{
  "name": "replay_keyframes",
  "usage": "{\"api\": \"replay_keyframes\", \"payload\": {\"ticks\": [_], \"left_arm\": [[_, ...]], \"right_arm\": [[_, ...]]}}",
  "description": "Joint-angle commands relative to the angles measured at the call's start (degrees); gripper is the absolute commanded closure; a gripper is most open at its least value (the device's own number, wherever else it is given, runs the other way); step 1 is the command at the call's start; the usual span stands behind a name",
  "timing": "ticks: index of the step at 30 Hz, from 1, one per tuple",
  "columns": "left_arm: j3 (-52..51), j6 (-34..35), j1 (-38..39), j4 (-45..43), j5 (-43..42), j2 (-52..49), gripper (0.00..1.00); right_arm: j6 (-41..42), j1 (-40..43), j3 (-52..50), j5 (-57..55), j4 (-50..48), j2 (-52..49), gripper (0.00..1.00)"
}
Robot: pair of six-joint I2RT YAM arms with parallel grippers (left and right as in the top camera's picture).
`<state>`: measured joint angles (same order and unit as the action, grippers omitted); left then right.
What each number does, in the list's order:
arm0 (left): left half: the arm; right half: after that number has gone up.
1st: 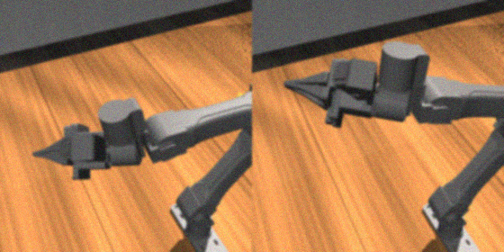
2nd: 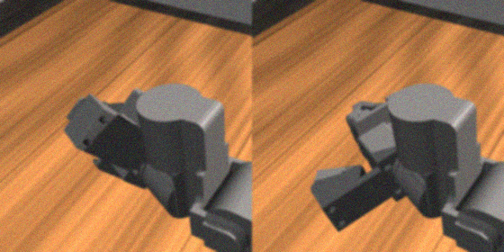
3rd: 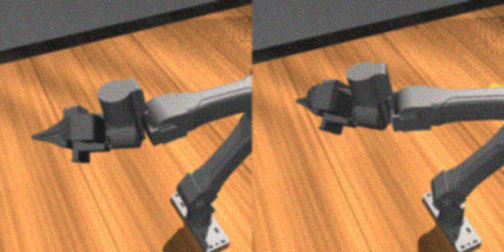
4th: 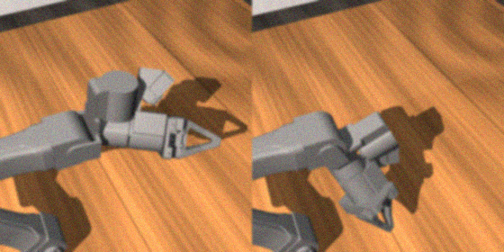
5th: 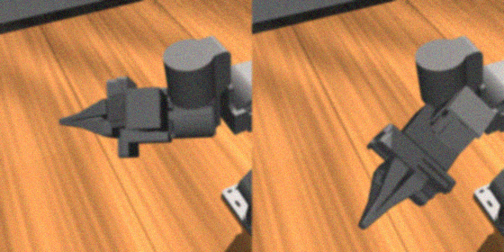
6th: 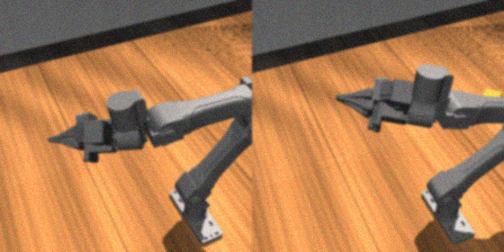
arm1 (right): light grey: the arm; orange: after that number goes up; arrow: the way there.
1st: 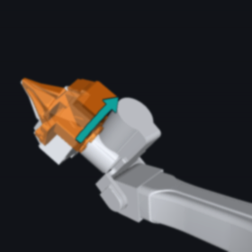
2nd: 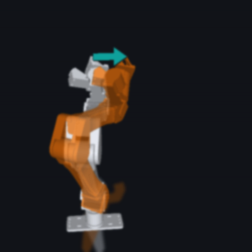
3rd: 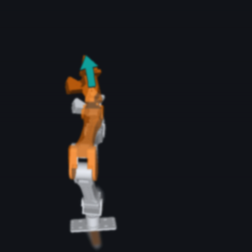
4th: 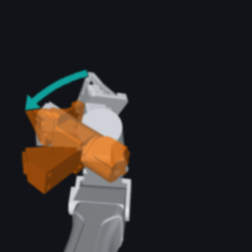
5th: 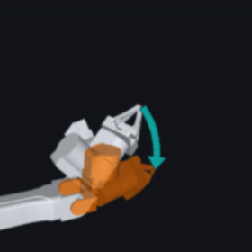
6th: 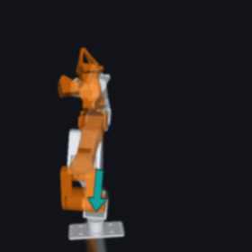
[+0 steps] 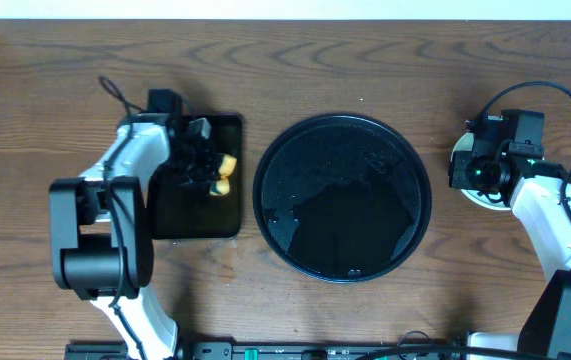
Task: Clean dirty plates on tray and stack at the side
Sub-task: 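Carry the sponge left into the small black rectangular tray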
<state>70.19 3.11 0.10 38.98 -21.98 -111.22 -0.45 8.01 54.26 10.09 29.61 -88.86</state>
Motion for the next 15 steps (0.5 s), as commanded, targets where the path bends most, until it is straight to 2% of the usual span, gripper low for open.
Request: {"api": "replay_keyframes", "payload": {"ticks": [1,7,15], "left_arm": [[0.07,1.01,0.07,0.46,7.80,0.13,0.92],[0.20,9.27,-2.97,1.49,16.63,3.48,0.93],[0.17,9.44,-2.49,1.16,16.63,10.88,0.92]], "right_arm": [[0.61,-0.81,0.04,0.48,0.20,0.13,0.84],[0.61,-0.81,0.04,0.50,0.24,0.13,0.84],[0.61,-0.83,0.04,0.48,0.20,0.13,0.84]]}}
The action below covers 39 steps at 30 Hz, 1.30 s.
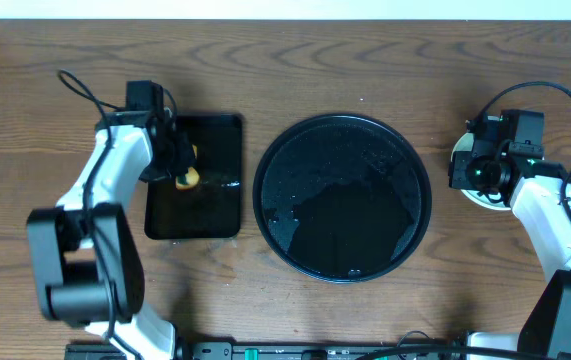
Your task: Clean dirty plates on tray and stack at the side
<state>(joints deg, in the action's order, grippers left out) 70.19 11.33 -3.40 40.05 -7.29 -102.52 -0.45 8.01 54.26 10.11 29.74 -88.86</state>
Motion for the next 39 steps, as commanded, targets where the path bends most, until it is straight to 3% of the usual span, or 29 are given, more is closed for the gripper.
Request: {"api": "replay_keyframes", "payload": {"ticks": [1,13,17,23,28,34,39], "left_arm": [[0.17,1.22,1.38,0.26,1.95,2.19,0.93],[-0.98,1.22,3.48,1.88,3.02,1.79,0.92],[-1.75,1.22,3.48,1.95,3.91,1.29,0.72],[-1.68,1.22,3.50,1.68,3.87,1.38,0.64],[-1.42,-0.57,3.50,1.27,3.54,2.40,0.65],[-1.40,-1.62,3.50,-2.45,3.28,2.54,0.89],[-1.42,-1.60,3.50,-4.13,3.30,2.16,0.90]], "right_arm": [[0.63,-0.81,0.04,0.46,0.07,0.13,0.84],[0.63,-0.81,0.04,0.46,0.09,0.13,0.84],[0.63,-0.81,0.04,0.46,0.09,0.13,0.84],[0.61,-0.81,0.04,0.48,0.07,0.13,0.83],[0.63,-0.81,0.04,0.48,0.07,0.13,0.83],[0.63,-0.81,0.04,0.48,0.07,0.13,0.82],[0.63,-0.83,0.04,0.46,0.07,0.13,0.82]]}}
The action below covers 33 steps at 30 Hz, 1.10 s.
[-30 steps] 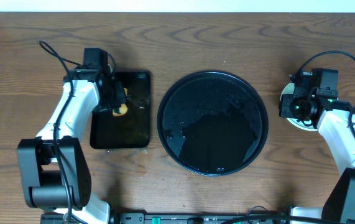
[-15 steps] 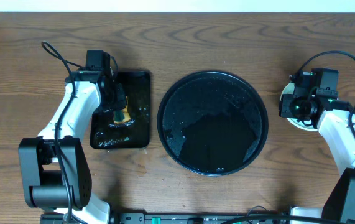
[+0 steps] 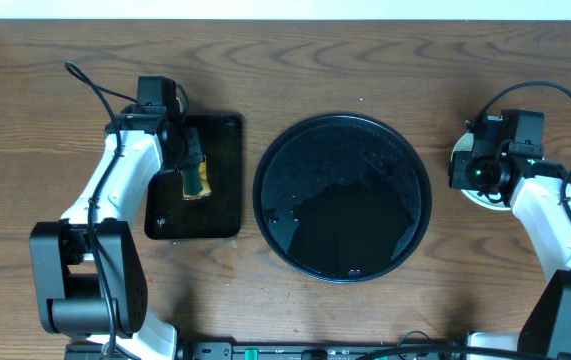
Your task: Clean dirty plates on tray and stack at the side
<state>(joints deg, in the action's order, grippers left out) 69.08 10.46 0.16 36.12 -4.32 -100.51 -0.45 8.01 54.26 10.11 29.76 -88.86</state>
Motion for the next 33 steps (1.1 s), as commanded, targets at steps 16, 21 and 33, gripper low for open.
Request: {"api": "replay_keyframes", "payload": {"ticks": [16,21,33], "left_arm": [[-0.52,-0.74,0.28,-0.17,-7.41,-9.07,0.91],[-0.52,-3.26,1.97,0.46,-12.87,-10.73,0.91],[-0.50,-5.95,4.15,3.23,-4.81,-10.25,0.84]], "right_arm": [[0.63,-0.81,0.04,0.48,0.04,0.13,0.82],[0.63,-0.81,0.04,0.46,0.04,0.13,0.82],[0.61,-0.81,0.04,0.46,0.04,0.13,0.82]]}}
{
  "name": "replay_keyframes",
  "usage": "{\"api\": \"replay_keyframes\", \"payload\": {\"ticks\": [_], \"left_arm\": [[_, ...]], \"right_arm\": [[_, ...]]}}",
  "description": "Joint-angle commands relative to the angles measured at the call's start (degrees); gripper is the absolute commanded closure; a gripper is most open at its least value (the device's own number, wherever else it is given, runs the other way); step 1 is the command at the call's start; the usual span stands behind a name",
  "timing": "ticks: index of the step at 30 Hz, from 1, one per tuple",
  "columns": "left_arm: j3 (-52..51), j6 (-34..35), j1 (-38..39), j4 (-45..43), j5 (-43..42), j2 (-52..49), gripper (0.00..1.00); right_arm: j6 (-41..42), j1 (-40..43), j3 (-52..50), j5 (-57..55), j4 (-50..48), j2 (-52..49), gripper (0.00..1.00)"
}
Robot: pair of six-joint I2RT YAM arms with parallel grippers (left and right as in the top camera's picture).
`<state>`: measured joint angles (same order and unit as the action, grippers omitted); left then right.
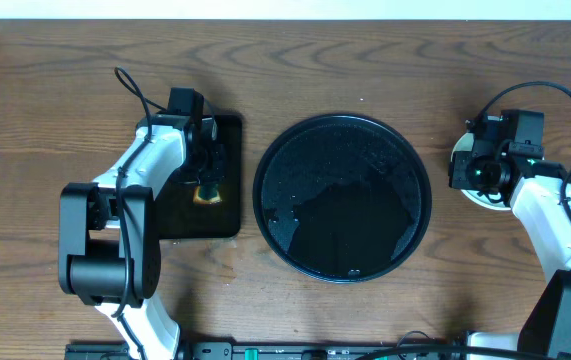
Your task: Clean dirty plates on tray and stack at the side
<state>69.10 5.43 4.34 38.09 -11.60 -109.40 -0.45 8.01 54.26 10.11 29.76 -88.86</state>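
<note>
A round black tray [345, 225] lies wet at the table's middle with no plate showing on it. At the right edge a white plate [458, 156] peeks out from under my right gripper [471, 172], whose fingers are hidden by the wrist. At the left, my left gripper [208, 178] points down over a square black dish [177, 215] and is shut on a yellow sponge [206, 194], which rests on the dish's right half.
Brown wooden table [365, 60] all around. The left arm's cable [130, 85] loops up behind its wrist. The right arm's cable [555, 95] arcs over the right edge.
My left gripper and the sponge have shifted right and slightly toward the front on the square dish. The left arm's base link now sits further right. The right arm has not moved.
The left gripper held the sponge at the square dish's right side, then at its left edge, then near its middle, and now back on the right half. The right gripper stayed over the white plate throughout. The round tray is unchanged.
</note>
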Motion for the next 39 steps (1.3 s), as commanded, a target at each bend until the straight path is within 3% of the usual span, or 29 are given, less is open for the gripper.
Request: {"api": "replay_keyframes", "payload": {"ticks": [1,5,9,23,28,39], "left_arm": [[-0.37,-0.90,-0.11,1.29,2.47,-0.96,0.83],[0.70,-0.92,-0.20,1.33,2.47,0.68,0.68],[1.27,-0.90,-0.20,1.53,2.47,3.41,0.62],[1.25,-0.63,-0.20,9.18,2.45,6.45,0.62],[0.37,-0.42,-0.20,8.94,5.03,6.45,0.68],[-1.51,-0.42,-0.20,5.75,6.19,6.43,0.68]], "right_arm": [[0.61,-0.81,0.04,0.46,0.04,0.13,0.82],[0.61,-0.81,0.04,0.46,0.04,0.13,0.82],[0.61,-0.81,0.04,0.46,0.13,0.13,0.82],[0.61,-0.81,0.04,0.46,0.31,0.13,0.82],[0.61,-0.81,0.04,0.46,0.31,0.13,0.82],[0.61,-0.81,0.04,0.46,0.50,0.13,0.82]]}}
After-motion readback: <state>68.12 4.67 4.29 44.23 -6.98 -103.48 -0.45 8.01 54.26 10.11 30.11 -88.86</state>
